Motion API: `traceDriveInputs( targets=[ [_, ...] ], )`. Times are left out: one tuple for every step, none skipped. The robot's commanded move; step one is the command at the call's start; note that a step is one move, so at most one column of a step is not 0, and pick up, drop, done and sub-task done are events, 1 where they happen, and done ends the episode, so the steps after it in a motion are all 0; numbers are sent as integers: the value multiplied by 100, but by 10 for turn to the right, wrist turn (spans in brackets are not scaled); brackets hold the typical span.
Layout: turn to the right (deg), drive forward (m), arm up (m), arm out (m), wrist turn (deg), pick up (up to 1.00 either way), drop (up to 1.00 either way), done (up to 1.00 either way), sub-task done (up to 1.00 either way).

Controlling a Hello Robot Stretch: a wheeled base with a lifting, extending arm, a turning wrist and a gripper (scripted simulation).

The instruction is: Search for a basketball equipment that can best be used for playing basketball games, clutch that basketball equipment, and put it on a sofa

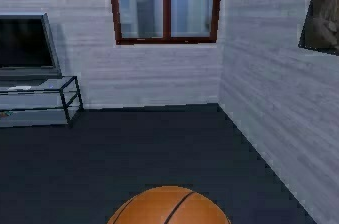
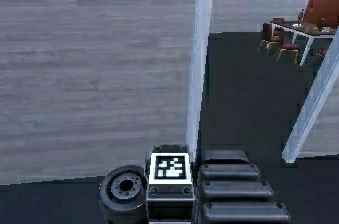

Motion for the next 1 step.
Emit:
traceDriveInputs(
  targets=[
    [0,55,0,0,0,0,0,0,0]
  ],
)
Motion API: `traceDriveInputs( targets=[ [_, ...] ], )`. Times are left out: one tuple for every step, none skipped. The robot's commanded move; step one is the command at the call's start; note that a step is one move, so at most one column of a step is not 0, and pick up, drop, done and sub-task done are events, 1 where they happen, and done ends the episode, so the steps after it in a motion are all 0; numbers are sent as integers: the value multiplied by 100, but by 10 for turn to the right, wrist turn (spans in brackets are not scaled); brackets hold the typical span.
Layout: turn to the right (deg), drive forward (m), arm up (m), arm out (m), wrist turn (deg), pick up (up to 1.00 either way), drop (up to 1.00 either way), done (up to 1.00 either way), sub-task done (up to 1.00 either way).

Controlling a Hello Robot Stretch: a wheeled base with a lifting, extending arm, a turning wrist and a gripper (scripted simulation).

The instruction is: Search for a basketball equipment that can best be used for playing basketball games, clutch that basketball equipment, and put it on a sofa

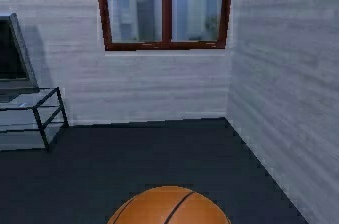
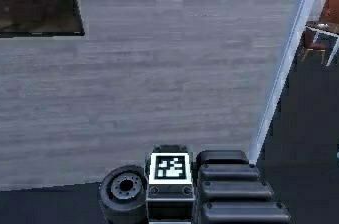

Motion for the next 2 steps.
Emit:
traceDriveInputs(
  targets=[
    [-450,0,0,0,0,0,0,0,0],
    [-60,0,0,0,0,0,0,0,0]
  ],
)
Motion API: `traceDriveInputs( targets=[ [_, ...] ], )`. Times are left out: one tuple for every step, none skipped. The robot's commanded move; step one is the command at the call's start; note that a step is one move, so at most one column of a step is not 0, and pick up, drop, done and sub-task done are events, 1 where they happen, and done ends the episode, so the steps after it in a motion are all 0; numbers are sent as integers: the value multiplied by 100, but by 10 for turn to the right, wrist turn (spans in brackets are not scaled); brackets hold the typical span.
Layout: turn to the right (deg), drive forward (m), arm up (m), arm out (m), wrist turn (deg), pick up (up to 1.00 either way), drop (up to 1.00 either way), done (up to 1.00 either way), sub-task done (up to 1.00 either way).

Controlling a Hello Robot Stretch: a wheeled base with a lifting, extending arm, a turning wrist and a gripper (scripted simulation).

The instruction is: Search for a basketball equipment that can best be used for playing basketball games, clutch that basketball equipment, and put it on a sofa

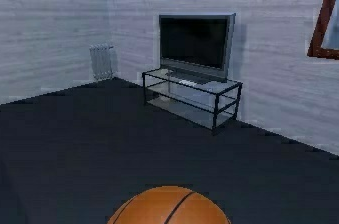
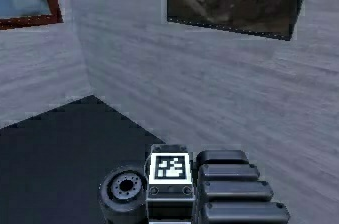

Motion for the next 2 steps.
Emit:
traceDriveInputs(
  targets=[
    [0,45,0,0,0,0,0,0,0],
    [-450,0,0,0,0,0,0,0,0]
  ],
)
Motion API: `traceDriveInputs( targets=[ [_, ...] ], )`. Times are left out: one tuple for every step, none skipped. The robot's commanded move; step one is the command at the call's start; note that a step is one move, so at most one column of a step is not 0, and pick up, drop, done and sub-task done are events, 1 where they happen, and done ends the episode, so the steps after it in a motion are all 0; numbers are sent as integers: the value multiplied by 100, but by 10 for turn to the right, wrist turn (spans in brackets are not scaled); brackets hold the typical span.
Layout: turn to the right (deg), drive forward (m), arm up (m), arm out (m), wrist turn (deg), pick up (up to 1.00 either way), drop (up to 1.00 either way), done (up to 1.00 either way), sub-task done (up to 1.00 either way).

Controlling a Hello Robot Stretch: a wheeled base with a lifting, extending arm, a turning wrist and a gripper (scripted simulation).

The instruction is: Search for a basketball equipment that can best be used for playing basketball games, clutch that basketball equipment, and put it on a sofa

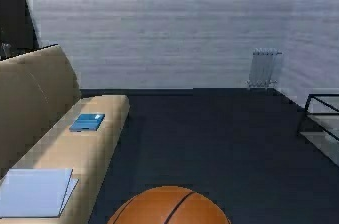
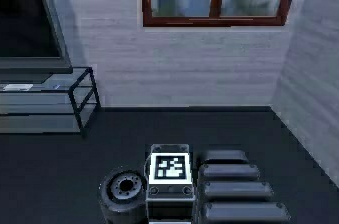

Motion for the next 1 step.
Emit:
traceDriveInputs(
  targets=[
    [0,100,0,0,0,0,0,0,0]
  ],
)
